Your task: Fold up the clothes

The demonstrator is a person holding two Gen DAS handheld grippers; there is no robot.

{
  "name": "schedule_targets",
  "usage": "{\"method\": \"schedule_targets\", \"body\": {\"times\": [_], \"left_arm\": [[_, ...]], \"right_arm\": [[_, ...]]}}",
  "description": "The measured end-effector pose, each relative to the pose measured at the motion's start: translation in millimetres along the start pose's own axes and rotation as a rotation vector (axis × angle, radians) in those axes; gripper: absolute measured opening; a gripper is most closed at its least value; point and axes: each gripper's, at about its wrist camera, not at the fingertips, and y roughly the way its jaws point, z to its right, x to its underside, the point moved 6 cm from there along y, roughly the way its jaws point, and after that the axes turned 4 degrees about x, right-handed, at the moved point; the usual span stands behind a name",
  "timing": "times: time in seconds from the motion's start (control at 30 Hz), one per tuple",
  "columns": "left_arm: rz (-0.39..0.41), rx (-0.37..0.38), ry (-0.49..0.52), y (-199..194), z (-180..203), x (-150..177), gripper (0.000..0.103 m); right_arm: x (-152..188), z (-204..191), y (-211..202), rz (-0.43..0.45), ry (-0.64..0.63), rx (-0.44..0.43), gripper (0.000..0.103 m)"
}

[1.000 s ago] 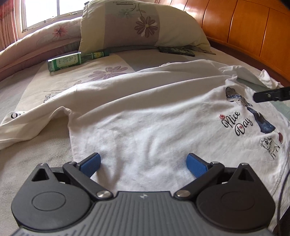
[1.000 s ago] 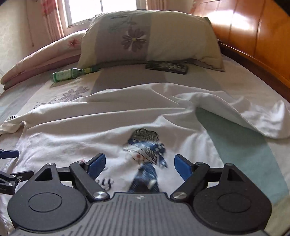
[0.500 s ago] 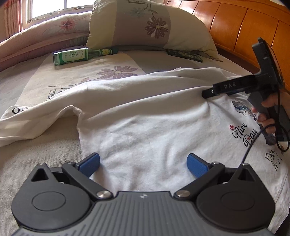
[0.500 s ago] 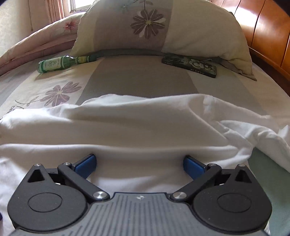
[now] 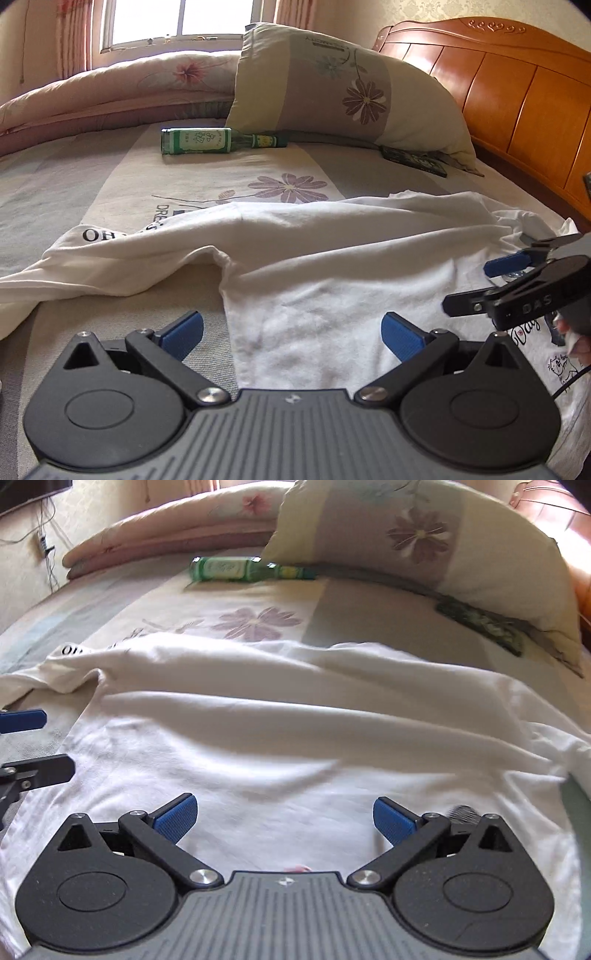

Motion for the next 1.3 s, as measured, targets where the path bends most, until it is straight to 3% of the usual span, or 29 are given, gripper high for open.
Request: {"method": "schedule_targets", "body": {"times": [0.27, 0.43, 0.77, 0.93, 1.0, 1.1, 1.2, 1.3], "left_arm": [[-0.013, 0.011, -0.014, 0.2, -7.4, -0.2, 0.102], [-0.022, 0.008, -0.024, 3.1, -8.1, 0.0, 0.102], [-0.020, 0.072, 0.063, 1.2, 25.4, 4.9, 0.102], [-0.003, 0.150, 0.237, -2.5, 72.5, 20.9, 0.102], [-0.014, 0.188, 0.311, -2.1, 91.6, 31.6, 0.102], [-0.042, 0.213, 0.375, 2.6, 108.4, 47.8, 0.102], [-0.052, 0.195, 0.342, 4.2, 104.5, 53.2, 0.103], [-0.098, 0.156, 0.224, -0.4, 80.9, 53.6, 0.103]], "right_arm": [[-55.1, -4.2, 55.0, 0.068, 0.000, 0.100, 0.103], [-54.3, 0.7, 32.9, 0.053, -0.023, 0.113, 0.103], [43.1, 18.5, -38.8, 0.104, 0.053, 0.147, 0.103], [90.7, 27.8, -72.2, 0.129, 0.096, 0.161, 0.103], [98.8, 33.2, -65.4, 0.153, 0.149, 0.144, 0.103], [104.8, 31.6, -67.2, 0.220, 0.125, 0.148, 0.103], [103.1, 34.3, -68.3, 0.204, 0.114, 0.130, 0.103], [103.2, 38.4, -69.9, 0.191, 0.104, 0.128, 0.103]]}}
